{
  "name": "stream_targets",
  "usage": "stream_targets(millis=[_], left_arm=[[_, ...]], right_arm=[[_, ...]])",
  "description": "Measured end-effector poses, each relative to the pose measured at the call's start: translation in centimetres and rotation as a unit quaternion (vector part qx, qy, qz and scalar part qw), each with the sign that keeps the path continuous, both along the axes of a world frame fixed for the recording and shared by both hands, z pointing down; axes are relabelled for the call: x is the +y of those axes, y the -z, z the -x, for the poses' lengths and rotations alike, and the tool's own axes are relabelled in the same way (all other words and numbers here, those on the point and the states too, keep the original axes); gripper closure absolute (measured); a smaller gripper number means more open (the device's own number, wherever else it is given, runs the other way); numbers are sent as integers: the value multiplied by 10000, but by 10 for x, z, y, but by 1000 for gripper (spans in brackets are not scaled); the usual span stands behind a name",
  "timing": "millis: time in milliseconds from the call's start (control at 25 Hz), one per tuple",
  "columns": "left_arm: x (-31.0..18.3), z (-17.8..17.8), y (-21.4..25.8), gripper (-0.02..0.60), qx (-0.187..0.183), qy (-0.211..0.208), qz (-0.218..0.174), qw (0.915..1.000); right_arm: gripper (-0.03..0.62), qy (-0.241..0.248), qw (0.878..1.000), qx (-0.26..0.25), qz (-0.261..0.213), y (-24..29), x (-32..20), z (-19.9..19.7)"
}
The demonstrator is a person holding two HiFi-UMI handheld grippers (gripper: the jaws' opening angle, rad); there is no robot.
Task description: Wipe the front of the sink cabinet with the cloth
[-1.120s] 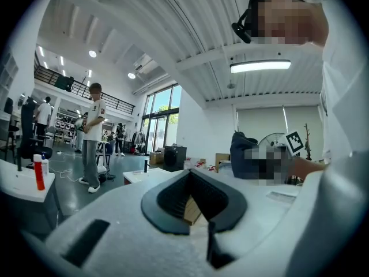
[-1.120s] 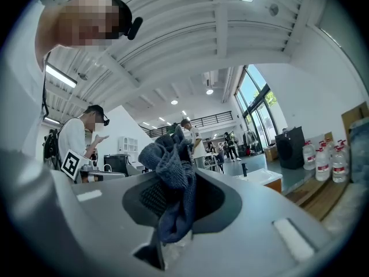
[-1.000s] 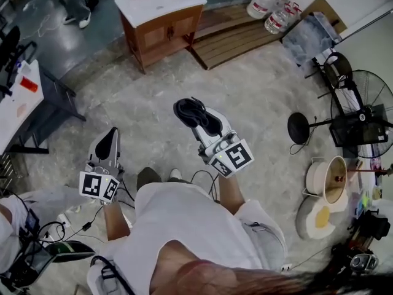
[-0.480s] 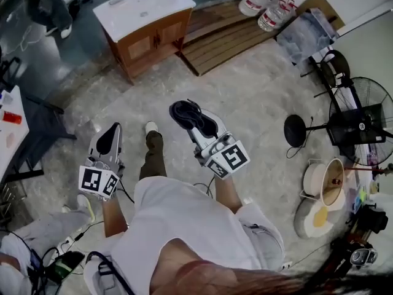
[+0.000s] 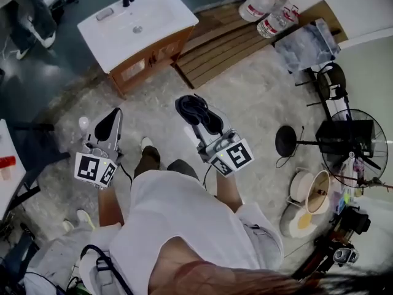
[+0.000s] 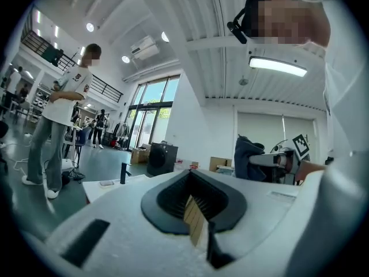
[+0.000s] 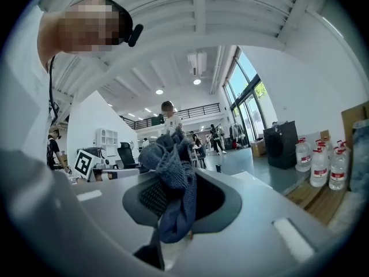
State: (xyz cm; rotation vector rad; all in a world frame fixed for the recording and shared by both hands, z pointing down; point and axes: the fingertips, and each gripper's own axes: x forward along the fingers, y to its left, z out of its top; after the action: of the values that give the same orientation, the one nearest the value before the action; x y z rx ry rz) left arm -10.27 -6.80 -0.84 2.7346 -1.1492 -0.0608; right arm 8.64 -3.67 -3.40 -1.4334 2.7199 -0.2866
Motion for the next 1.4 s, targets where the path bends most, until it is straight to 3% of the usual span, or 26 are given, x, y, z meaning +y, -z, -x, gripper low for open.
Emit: stream_targets(millis=[280, 520, 800, 960, 1080, 1240, 1400], left_arm=[[-60, -23, -13, 577, -97, 358, 237, 9990], [-89, -51, -12, 577, -162, 764, 175, 9968], [-115, -48, -64, 577, -144, 712, 239, 9971], [-138, -30, -141, 577, -39, 802, 56, 9968], [-149, 4, -246, 577, 5, 1127, 81, 9936], [-155, 46, -400, 577, 43, 1732, 80, 9848], [-142, 55, -473, 577, 312, 2196, -326, 9745]], right_arm=[[497, 543, 9983, -135, 152, -9, -86, -15], [497, 1138, 9930, -208, 218, -14, -138, -33], [497, 1278, 9914, 57, 264, -66, -192, -14], [497, 1401, 9899, 119, 205, -155, -229, 17], [497, 1626, 9866, 6, 147, -255, -250, 57], [497, 1904, 9816, -124, -58, -388, -276, 101], [497, 1997, 9786, -239, -430, -452, -281, 112]])
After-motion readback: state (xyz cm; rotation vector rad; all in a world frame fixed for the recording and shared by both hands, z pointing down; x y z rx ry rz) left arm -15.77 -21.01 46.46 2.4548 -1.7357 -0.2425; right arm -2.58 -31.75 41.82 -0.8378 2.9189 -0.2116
